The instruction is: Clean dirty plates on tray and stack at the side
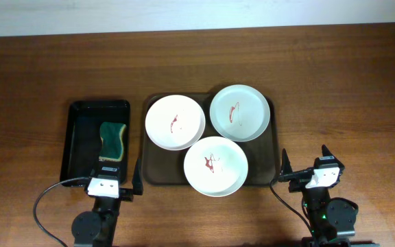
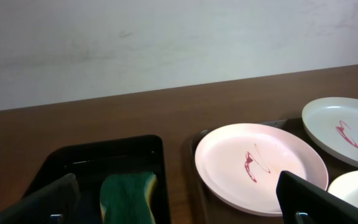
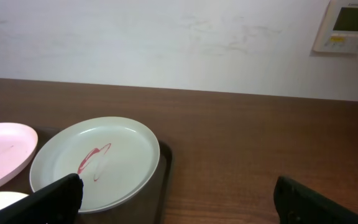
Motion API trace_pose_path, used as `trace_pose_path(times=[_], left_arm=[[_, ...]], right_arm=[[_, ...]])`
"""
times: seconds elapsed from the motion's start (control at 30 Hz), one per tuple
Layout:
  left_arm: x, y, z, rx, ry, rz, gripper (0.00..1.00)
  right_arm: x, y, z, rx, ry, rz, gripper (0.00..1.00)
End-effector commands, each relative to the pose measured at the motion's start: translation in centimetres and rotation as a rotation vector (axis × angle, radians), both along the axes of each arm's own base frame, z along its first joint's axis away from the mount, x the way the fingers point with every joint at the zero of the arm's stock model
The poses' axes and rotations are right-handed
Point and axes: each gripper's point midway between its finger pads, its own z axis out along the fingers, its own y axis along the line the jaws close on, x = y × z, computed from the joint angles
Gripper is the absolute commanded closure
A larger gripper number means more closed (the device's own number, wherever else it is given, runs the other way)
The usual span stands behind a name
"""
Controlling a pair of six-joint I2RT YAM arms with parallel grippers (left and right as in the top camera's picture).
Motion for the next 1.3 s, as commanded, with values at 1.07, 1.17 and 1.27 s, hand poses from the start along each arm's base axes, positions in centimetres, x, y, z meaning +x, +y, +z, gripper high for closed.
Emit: trace_pose_path(times=[1.07, 1.17, 1.27], left_arm=[[1.1, -0.8, 5.4, -0.099, 0.574, 0.007, 0.0], [-0.1, -0.8, 4.4, -0.088, 0.738, 0.017, 0.01], [-0.1, -0.8, 4.0, -0.086, 0.756, 0.019, 0.01]], right_arm=[[-2.0, 4.3, 4.8, 0.218, 0.598, 0.189, 0.01], [-1.9, 4.9, 5.7, 0.239, 0.706, 0.208, 0.01], [-1.4, 5.9, 7.1, 0.262, 0.705, 0.266, 0.01]])
